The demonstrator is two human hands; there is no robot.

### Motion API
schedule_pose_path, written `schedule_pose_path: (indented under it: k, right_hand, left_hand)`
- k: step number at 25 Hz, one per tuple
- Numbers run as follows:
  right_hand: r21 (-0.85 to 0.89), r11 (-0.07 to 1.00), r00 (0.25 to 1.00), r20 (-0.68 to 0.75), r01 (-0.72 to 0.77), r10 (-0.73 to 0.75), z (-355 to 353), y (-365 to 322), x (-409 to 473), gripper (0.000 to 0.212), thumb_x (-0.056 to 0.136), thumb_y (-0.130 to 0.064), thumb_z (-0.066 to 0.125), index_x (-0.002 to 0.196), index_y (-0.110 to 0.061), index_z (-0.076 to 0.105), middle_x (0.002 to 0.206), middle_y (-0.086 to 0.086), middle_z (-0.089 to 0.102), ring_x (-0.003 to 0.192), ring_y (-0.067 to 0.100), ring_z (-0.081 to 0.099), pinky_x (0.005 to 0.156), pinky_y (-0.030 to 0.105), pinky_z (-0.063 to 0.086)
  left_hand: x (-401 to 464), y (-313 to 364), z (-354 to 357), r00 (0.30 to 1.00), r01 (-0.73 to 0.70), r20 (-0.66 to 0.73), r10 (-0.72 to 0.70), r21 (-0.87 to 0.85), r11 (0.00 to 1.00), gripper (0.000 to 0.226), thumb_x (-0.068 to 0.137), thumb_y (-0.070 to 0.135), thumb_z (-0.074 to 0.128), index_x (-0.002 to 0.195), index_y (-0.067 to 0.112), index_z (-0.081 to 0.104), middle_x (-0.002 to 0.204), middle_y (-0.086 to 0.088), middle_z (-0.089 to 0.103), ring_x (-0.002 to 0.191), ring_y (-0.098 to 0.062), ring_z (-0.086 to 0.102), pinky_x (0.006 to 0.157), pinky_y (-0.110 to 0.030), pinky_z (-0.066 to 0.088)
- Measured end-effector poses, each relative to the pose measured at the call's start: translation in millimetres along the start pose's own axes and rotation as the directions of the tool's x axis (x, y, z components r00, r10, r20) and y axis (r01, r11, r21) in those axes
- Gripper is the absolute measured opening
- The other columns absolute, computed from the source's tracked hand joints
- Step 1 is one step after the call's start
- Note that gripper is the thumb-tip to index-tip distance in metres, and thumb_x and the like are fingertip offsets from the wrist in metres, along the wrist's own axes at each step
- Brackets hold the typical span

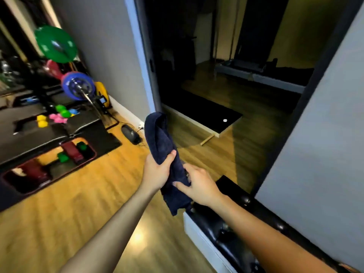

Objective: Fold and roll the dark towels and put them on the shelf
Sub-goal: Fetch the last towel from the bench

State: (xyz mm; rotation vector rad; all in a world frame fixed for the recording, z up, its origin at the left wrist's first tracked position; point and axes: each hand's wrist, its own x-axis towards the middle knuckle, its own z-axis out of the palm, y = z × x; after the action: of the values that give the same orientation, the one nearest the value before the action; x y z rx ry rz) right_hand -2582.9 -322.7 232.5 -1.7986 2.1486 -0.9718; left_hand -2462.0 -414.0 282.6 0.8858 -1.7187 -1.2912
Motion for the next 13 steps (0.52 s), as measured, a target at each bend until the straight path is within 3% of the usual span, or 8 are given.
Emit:
schedule_pose_path:
  k: [3, 6, 8, 10, 13]
  right_hand:
    - [0.048, 0.989, 0.987, 0.073, 0.142, -0.145, 65, -82, 27, 0.029, 0.083, -0.041, 0.067, 0.086, -0.025, 0.043, 0.080, -0.011, 0.048, 0.078, 0.019, 0.054, 0.062, 0.033, 0.033]
    - [0.083, 0.966, 0.958, 0.136, 0.243, -0.252, 124, -162, 42, 0.028, 0.082, -0.045, 0.063, 0.096, -0.022, 0.054, 0.089, -0.007, 0.060, 0.082, 0.020, 0.059, 0.066, 0.038, 0.045]
    - [0.180, 0.902, 0.880, 0.210, 0.393, -0.425, 191, -256, 44, 0.031, 0.082, -0.050, 0.059, 0.100, -0.025, 0.057, 0.091, -0.007, 0.062, 0.081, 0.019, 0.059, 0.068, 0.040, 0.048]
    - [0.241, 0.859, 0.835, 0.226, 0.451, -0.502, 218, -299, 43, 0.036, 0.081, -0.056, 0.054, 0.101, -0.027, 0.058, 0.090, -0.008, 0.062, 0.080, 0.017, 0.060, 0.069, 0.041, 0.049]
    - [0.365, 0.721, 0.659, 0.299, 0.590, -0.690, 288, -417, 24, 0.031, 0.082, -0.056, 0.056, 0.097, -0.029, 0.059, 0.087, -0.012, 0.062, 0.079, 0.013, 0.059, 0.067, 0.036, 0.049]
  left_hand:
    - [-26, -7, -105, 0.982, 0.017, -0.190, -0.006, 0.056, 0.998, 0.018, 0.090, 0.016, 0.069, 0.080, 0.030, 0.064, 0.080, 0.010, 0.071, 0.075, 0.005, 0.065, 0.069, -0.018, 0.050]
    - [-56, -9, -200, 0.944, 0.079, -0.330, -0.031, 0.135, 0.988, 0.017, 0.090, 0.019, 0.069, 0.079, 0.029, 0.061, 0.078, 0.010, 0.069, 0.071, 0.004, 0.063, 0.067, -0.020, 0.049]
    - [-101, -16, -306, 0.852, 0.147, -0.522, -0.047, 0.152, 0.978, 0.014, 0.089, 0.022, 0.069, 0.080, 0.028, 0.060, 0.079, 0.010, 0.068, 0.071, 0.005, 0.062, 0.069, -0.022, 0.050]
    - [-124, -9, -352, 0.819, 0.172, -0.572, -0.044, 0.171, 0.970, 0.010, 0.089, 0.023, 0.068, 0.083, 0.024, 0.061, 0.080, 0.009, 0.068, 0.071, 0.005, 0.061, 0.067, -0.020, 0.049]
    - [-202, -7, -461, 0.631, 0.220, -0.776, -0.010, 0.167, 0.961, 0.009, 0.088, 0.024, 0.069, 0.084, 0.025, 0.061, 0.080, 0.009, 0.067, 0.071, 0.003, 0.061, 0.067, -0.022, 0.047]
